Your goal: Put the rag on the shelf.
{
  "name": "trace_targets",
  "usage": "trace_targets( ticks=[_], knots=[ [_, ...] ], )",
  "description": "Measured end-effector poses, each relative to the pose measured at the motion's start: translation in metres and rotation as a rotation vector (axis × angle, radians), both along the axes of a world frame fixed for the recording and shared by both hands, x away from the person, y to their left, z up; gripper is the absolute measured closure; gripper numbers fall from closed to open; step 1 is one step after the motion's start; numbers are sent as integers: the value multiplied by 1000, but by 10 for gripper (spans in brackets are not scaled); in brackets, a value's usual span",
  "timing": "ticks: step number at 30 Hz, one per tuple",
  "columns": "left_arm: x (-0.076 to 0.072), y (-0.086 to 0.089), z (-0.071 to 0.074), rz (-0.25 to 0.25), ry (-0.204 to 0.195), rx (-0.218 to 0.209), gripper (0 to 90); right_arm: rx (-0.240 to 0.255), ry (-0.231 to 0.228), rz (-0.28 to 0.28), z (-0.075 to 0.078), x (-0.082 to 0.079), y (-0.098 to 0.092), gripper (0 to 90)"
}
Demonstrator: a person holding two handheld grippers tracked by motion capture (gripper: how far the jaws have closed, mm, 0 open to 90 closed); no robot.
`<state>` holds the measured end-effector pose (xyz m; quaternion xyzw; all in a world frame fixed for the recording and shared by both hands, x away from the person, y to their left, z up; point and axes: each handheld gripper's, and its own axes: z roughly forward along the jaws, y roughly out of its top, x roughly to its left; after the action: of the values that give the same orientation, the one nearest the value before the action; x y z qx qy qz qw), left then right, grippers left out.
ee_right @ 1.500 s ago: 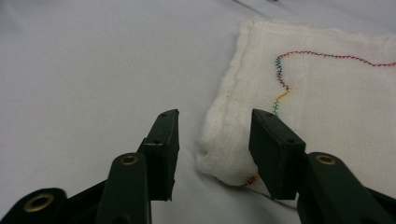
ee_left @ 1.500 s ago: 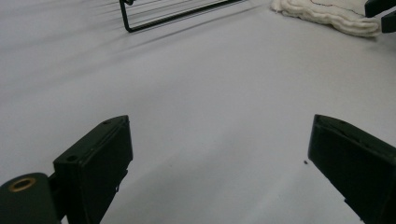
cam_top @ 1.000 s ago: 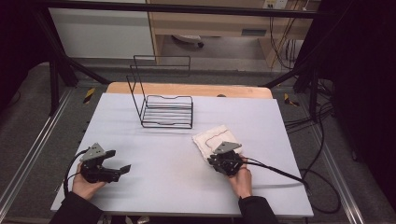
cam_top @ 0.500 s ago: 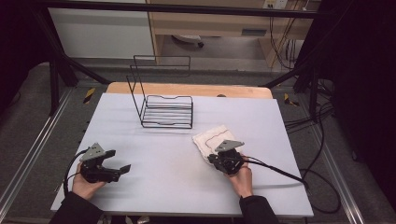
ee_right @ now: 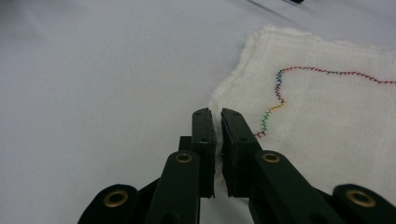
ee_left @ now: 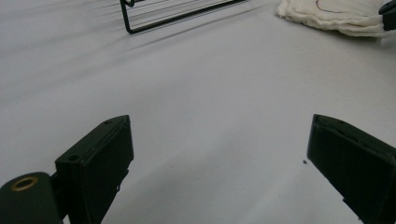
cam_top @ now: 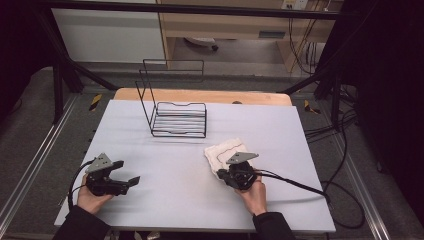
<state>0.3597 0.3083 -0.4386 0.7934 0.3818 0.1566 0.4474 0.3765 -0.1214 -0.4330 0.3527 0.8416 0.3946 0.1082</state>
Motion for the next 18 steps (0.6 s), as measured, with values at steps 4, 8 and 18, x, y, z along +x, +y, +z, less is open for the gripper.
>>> trace_targets(
  ticks=[4, 8, 18],
  knots=[
    [0, 0, 0, 1, 0, 0, 70, 10, 3, 24, 2, -4, 10, 845],
    [0, 0, 0, 1, 0, 0, 70, 24, 16, 42, 2, -7, 23, 843],
    [0, -1, 0, 1, 1, 0, 70, 32, 35, 72, 0, -9, 44, 844]
  ],
)
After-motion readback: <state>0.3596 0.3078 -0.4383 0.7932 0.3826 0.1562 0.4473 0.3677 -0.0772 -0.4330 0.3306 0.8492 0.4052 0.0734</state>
